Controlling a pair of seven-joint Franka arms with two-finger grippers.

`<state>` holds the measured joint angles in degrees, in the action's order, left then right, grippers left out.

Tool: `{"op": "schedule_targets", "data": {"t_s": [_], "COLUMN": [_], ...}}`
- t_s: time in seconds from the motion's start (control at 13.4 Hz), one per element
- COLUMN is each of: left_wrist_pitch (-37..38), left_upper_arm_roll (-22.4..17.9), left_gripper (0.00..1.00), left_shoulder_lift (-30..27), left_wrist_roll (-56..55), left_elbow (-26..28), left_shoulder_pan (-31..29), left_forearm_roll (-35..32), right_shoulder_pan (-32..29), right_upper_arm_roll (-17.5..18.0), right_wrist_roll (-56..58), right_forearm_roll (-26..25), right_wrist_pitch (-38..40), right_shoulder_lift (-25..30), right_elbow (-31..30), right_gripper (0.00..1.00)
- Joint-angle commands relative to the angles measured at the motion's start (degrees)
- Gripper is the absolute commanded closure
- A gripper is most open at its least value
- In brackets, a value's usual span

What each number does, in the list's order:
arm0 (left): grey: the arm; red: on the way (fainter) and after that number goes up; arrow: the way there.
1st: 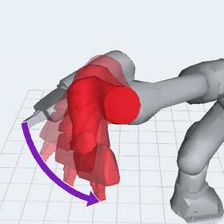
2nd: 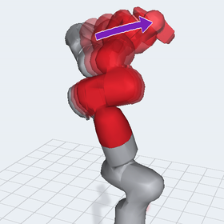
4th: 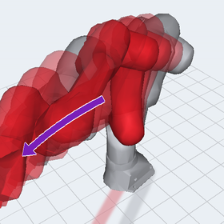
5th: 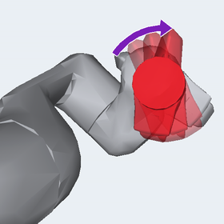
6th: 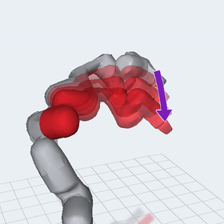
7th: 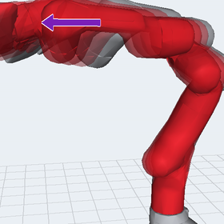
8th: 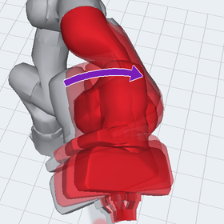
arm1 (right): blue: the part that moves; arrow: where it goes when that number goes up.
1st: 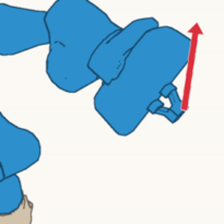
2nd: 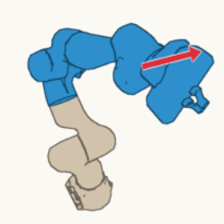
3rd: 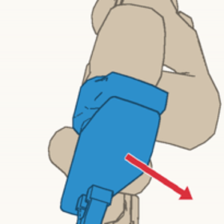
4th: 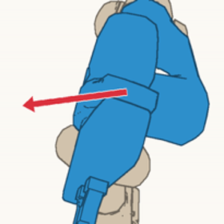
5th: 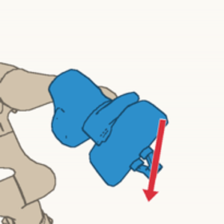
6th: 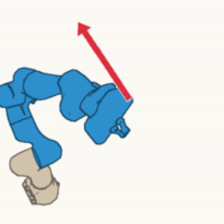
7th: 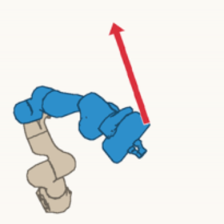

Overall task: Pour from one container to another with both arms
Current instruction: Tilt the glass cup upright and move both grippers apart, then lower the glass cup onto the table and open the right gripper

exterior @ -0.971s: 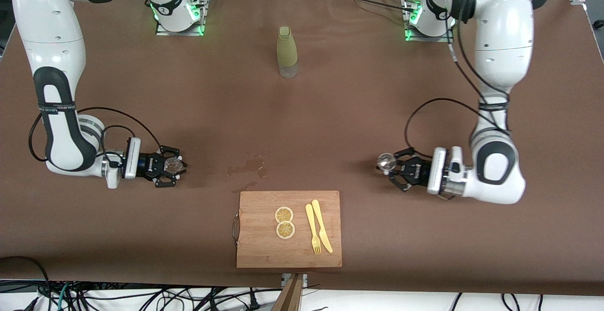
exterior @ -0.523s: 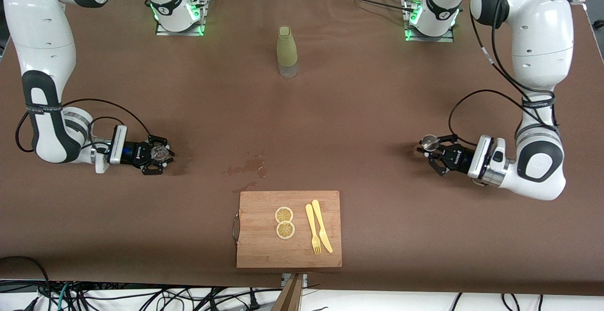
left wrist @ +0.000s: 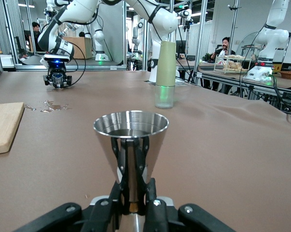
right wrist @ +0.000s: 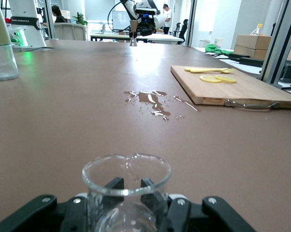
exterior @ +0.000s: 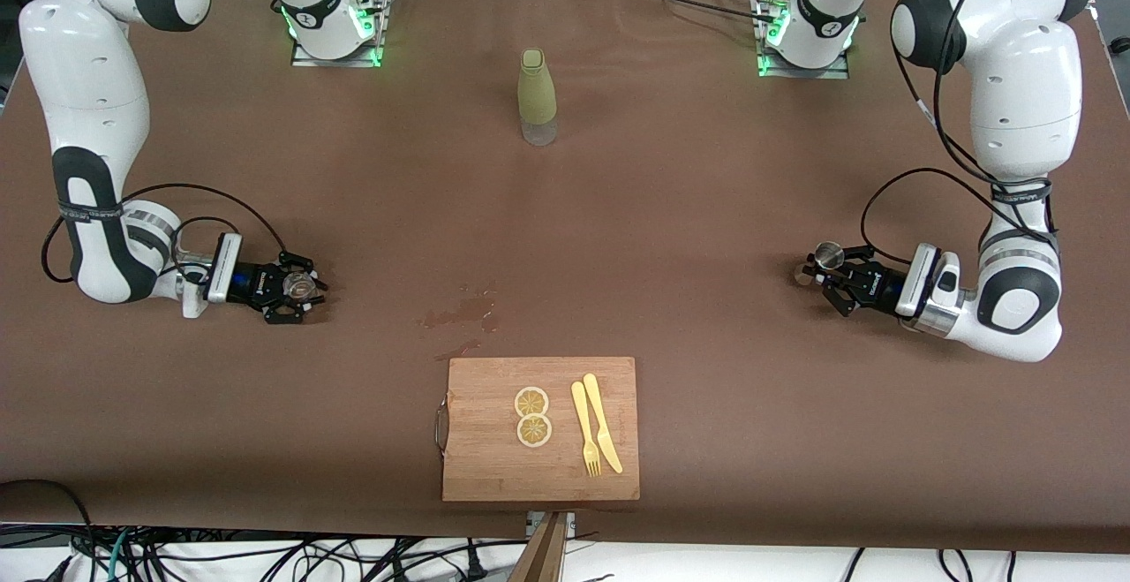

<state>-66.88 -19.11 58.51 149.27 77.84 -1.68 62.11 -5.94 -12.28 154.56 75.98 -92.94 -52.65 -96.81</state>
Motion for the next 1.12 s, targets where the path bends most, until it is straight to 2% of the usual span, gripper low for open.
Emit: {"op": "schedule_targets", "data": {"t_s": [0.0, 0.07, 0.15, 0.22, 0.67, 1.05], "left_wrist_pitch": [2.5, 2.5, 2.5, 2.4, 1.8, 1.5], "left_upper_arm_roll": [-2.0, -2.1, -2.1, -2.1, -4.4, -5.0], "left_gripper": [1.00, 1.00, 1.00, 1.00, 1.00, 1.00], "left_shoulder_lift": [0.0, 0.2, 0.8, 1.3, 2.6, 3.5], "left_wrist_roll": [6.1, 7.0, 7.8, 8.9, 13.1, 14.0], "left_elbow": [-0.2, -0.2, -0.2, -0.2, -0.6, -0.8], "left_shoulder_pan": [-0.4, -0.8, -0.8, -0.8, -1.1, -1.4], "left_forearm_roll": [-2.6, -2.7, -2.6, -2.6, -2.4, -2.4], "right_shoulder_pan": [0.1, 0.1, 0.1, 0.1, 0.1, 0.4], "right_upper_arm_roll": [-0.6, -0.6, -0.6, -0.7, -4.1, -9.1], "right_wrist_roll": [1.3, 1.2, 1.2, 1.3, -0.2, -3.0], "right_forearm_roll": [1.5, 1.5, 1.5, 1.5, 0.7, -1.8], "right_wrist_pitch": [0.3, -0.2, -0.5, -0.7, 0.2, 3.7], "right_shoulder_lift": [-0.3, -0.4, -0.6, -0.8, -0.4, 0.0], "right_elbow": [-0.4, -0.4, -0.4, -0.4, -0.1, 1.7], "right_gripper": [0.67, 0.62, 0.37, 0.00, 0.00, 0.00]}}
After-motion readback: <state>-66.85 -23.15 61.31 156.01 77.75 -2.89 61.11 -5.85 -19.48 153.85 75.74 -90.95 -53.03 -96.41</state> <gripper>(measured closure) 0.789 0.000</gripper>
